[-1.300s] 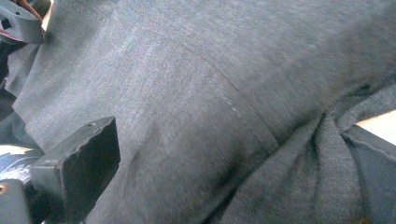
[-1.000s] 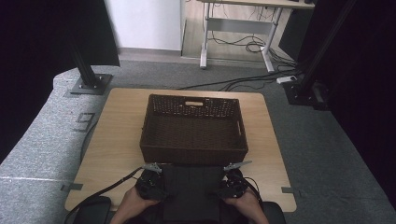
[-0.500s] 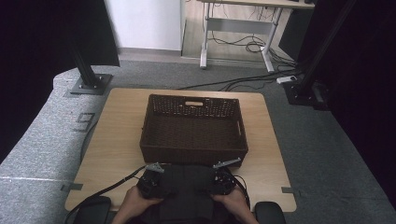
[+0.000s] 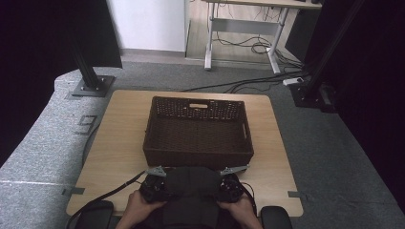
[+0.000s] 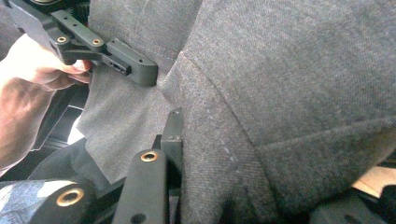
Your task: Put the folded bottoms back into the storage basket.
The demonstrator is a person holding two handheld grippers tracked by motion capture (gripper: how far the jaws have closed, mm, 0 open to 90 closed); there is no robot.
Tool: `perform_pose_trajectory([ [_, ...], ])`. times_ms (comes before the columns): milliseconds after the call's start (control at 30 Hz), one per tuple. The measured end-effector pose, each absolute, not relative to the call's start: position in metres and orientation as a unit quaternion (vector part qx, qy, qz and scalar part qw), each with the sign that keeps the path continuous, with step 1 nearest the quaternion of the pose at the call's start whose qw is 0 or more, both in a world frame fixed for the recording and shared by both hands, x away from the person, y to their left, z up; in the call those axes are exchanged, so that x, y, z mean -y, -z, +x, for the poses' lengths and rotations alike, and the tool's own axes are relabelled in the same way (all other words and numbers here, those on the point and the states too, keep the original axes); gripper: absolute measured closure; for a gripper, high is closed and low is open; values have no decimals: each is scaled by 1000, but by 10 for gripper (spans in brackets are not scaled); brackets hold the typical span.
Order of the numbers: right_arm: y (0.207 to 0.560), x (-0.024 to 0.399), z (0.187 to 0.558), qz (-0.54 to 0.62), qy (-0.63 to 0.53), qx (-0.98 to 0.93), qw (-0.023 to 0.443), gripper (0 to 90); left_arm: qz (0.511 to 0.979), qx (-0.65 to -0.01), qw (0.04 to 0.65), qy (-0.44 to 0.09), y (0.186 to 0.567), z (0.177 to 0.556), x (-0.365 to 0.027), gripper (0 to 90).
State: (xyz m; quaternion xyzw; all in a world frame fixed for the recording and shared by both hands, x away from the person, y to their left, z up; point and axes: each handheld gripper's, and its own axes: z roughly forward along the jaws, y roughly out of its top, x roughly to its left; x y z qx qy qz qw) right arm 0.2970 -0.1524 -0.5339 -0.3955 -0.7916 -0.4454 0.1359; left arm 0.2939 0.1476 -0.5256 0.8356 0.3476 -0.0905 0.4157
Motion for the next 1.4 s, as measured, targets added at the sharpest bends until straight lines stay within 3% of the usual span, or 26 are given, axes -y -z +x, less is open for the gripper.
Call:
perform_pose_trajectory([
  [633,465,162,291,-350,495,792,74,629,828,-299,473,36,460,291,-147,680],
  [1400,377,164,313,-296,537,790,3,626,822,-256,508,-44,372,311,-147,679],
])
